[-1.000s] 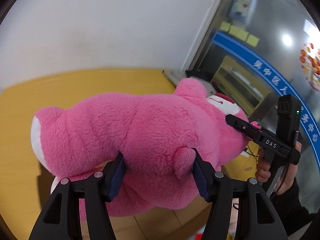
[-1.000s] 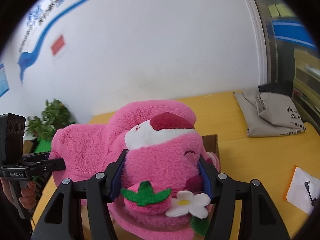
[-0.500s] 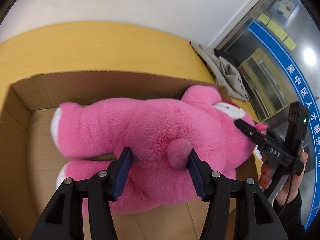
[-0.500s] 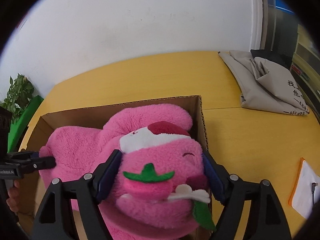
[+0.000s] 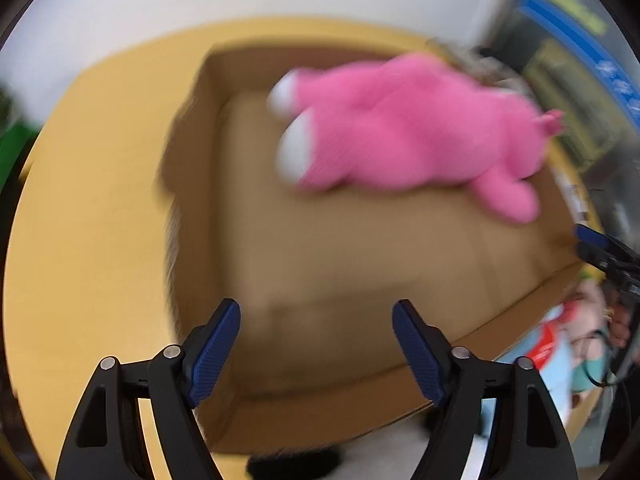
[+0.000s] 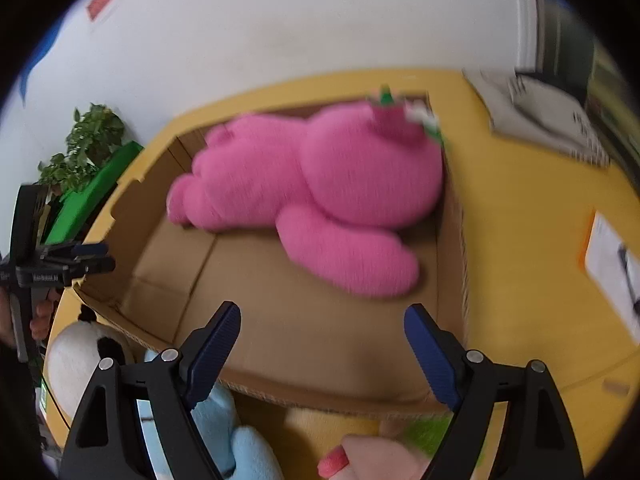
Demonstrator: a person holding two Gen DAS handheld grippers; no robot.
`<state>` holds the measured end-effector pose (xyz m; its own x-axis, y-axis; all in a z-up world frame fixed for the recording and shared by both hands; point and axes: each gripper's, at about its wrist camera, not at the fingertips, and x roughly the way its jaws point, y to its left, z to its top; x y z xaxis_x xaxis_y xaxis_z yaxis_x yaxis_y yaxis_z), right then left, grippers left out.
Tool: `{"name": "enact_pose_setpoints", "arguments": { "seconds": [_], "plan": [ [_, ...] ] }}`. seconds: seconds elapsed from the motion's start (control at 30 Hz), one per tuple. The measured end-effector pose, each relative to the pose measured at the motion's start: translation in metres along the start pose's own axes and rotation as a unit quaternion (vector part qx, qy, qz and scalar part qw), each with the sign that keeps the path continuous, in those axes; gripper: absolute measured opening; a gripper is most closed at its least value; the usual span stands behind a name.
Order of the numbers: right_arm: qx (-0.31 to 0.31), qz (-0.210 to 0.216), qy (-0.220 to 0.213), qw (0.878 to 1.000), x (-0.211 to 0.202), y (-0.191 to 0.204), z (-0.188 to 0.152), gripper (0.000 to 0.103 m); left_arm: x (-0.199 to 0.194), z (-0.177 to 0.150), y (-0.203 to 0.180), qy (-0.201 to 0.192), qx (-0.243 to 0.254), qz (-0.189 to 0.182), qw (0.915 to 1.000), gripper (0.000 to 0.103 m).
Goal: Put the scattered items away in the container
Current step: 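Lift the pink bear with both grippers and lower it into the box, then open both grippers and pull them back from the box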
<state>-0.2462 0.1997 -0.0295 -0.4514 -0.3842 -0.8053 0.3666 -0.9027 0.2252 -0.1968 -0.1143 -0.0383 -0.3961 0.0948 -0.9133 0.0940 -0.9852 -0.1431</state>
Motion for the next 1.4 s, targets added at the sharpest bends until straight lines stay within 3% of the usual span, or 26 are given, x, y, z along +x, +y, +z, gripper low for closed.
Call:
{"name": "enact_pose_setpoints", "arguments": {
  "seconds": [0.07, 0.1, 0.2, 0.37, 0.5, 0.73, 0.87, 1.07, 1.4],
  "plan": [
    [0.008, -0.017, 0.031, 0.999, 0.014, 0.000, -0.008, 0.084, 0.004, -0.012, 0.006, 0.009, -0.008, -0.016, 0.9998, 0.081],
    [0.014, -0.033, 0.044, 0.998, 0.020, 0.001, -0.012, 0.084, 0.002, -0.017, 0.002, 0.003, 0.003, -0.004, 1.0000, 0.081],
    [-0.004, -0.060, 0.041, 0.997, 0.017, 0.008, -0.021, 0.084, -0.003, -0.029, -0.009, 0.007, 0.017, 0.012, 0.9998, 0.080],
    [-0.007, -0.055, 0.032, 0.998, 0.001, 0.005, -0.034, 0.084, -0.017, -0.042, -0.003, -0.015, -0.017, -0.002, 0.9997, 0.076],
    [-0.028, -0.081, -0.030, 0.996, -0.044, 0.014, -0.041, 0.084, -0.058, -0.061, -0.018, -0.082, -0.019, -0.018, 0.9963, 0.077],
    [-0.079, -0.050, -0.171, 0.981, -0.153, 0.062, -0.060, 0.084, -0.152, -0.111, -0.062, -0.204, -0.010, -0.045, 0.9779, 0.092],
    [-0.091, -0.036, -0.203, 0.974, -0.175, 0.085, -0.079, 0.085, -0.183, -0.145, -0.086, -0.257, -0.016, -0.029, 0.9658, 0.096],
    [-0.066, -0.036, -0.181, 0.981, -0.159, 0.098, -0.106, 0.085, -0.182, -0.173, -0.108, -0.267, -0.022, -0.030, 0.9631, 0.097],
    [-0.056, -0.055, -0.171, 0.982, -0.160, 0.106, -0.139, 0.085, -0.187, -0.190, -0.118, -0.286, -0.045, -0.018, 0.9570, 0.097]
  ]
}}
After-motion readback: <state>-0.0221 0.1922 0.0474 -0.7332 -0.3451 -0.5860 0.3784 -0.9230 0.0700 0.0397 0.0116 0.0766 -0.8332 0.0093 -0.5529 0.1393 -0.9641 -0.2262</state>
